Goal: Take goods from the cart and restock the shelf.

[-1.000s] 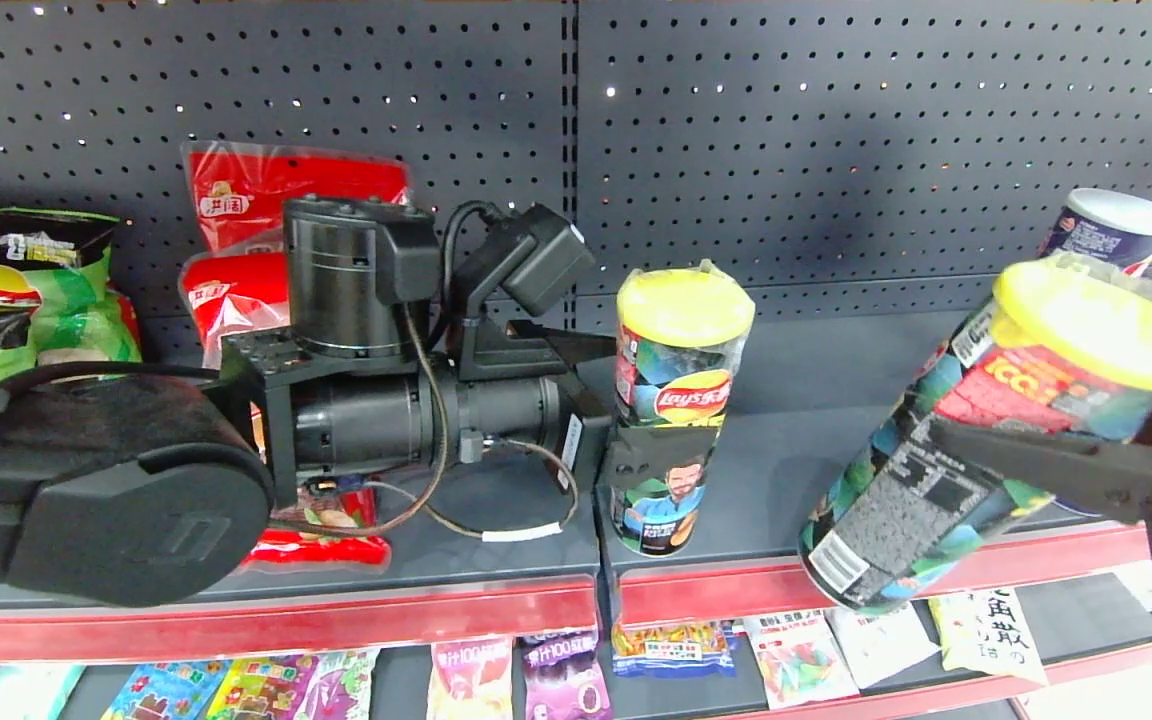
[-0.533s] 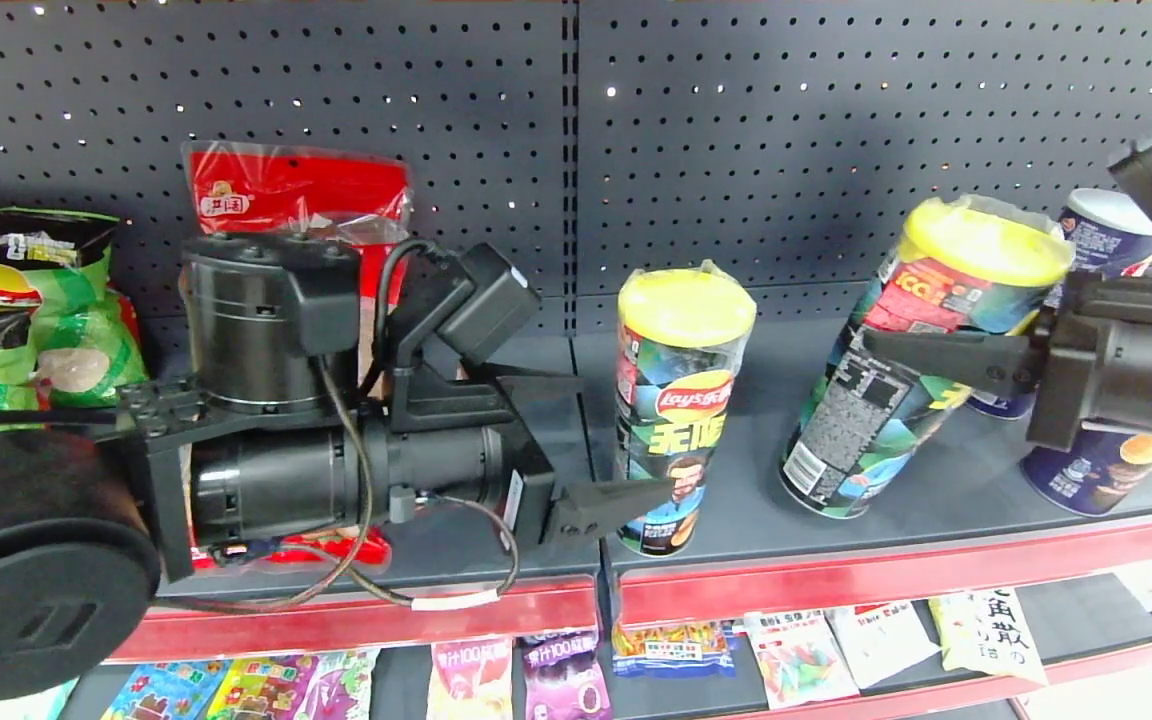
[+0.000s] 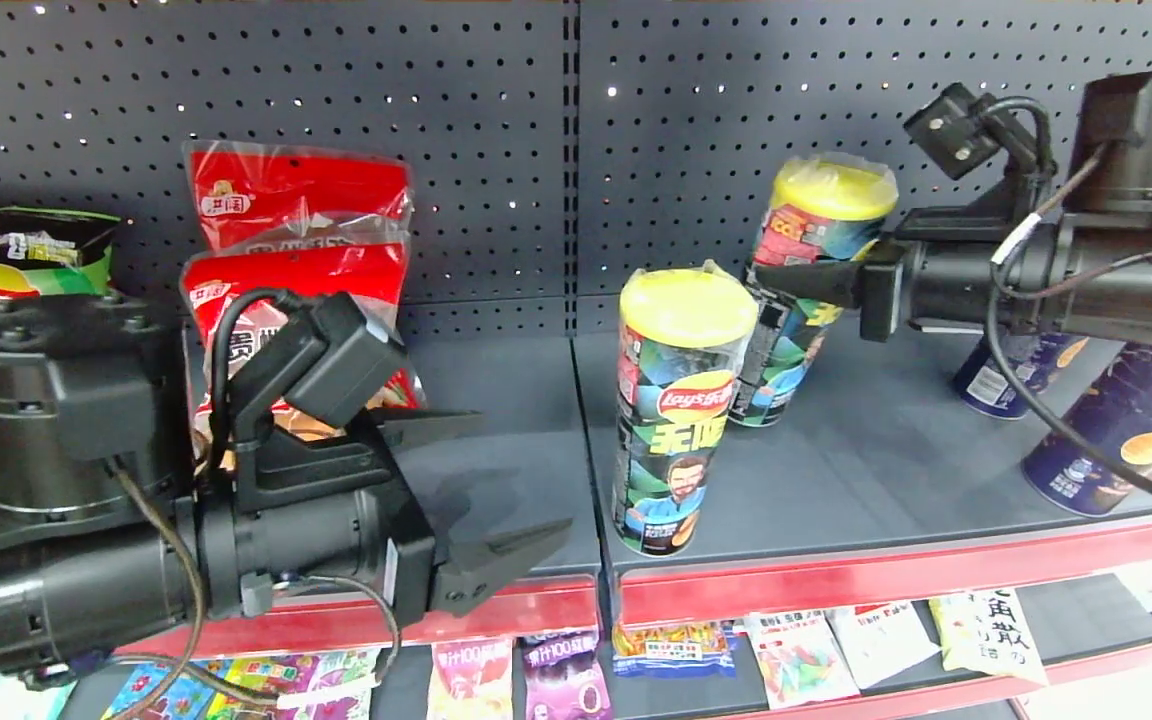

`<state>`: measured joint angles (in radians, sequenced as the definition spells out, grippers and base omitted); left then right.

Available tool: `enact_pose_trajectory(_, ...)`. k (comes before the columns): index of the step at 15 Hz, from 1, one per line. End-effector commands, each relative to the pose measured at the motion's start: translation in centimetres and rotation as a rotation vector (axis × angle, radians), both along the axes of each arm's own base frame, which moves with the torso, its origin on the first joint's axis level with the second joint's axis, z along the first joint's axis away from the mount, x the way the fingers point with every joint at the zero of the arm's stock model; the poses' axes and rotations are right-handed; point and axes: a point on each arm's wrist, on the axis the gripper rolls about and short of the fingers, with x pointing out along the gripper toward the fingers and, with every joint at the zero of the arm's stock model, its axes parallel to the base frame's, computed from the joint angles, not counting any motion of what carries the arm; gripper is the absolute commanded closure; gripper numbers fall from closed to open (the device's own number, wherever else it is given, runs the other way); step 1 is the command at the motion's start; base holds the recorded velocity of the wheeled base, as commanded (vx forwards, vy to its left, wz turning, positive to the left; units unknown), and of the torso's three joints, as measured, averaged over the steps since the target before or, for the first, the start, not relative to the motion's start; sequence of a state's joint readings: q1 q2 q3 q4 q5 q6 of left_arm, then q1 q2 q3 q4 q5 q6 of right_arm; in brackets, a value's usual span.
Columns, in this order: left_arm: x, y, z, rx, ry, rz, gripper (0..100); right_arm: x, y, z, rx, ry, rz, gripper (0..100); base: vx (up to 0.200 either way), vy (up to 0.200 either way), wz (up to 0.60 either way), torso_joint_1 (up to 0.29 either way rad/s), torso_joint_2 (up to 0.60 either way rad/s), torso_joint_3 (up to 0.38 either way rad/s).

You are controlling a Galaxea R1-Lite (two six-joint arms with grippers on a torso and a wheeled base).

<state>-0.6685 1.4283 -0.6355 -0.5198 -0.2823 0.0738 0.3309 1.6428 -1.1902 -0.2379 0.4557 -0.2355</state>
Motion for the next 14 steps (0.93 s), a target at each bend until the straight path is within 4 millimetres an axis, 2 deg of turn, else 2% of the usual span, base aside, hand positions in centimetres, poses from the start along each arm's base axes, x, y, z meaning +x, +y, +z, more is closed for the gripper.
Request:
enact_pose_trajectory(1, -1.2, 1.2, 0.5, -0.019, -0.023, 0.024, 0, 2.6, 2.8, -1.3, -0.009, 0.027, 0.052, 100, 0.0, 0.0, 0.0, 0.0, 0.0, 0.0)
enact_pose_trajectory(3, -1.6, 1.7, 0.4, -0.022, -0.023, 0.03, 0, 2.6, 4.6, -1.4, -0.01, 0.025, 0.097, 100, 0.0, 0.0, 0.0, 0.0, 0.0, 0.0)
enact_pose_trajectory(5, -1.8, 1.9, 0.6, -0.038, -0.013, 0.043, 0, 3.0, 5.5, -1.6, -0.011, 0.027, 0.115, 100, 0.0, 0.0, 0.0, 0.0, 0.0, 0.0)
enact_pose_trajectory(9, -1.8, 1.8, 0.5, -0.036, -0.01, 0.046, 0, 4.1, 6.8, -1.3, -0.003, 0.007, 0.134, 100, 0.0, 0.0, 0.0, 0.0, 0.0, 0.0)
enact_pose_trajectory(14, -1.7, 1.8, 0.5, -0.035, -0.009, 0.046, 0, 4.5, 7.8, -2.1, -0.012, 0.024, 0.143, 100, 0.0, 0.0, 0.0, 0.0, 0.0, 0.0)
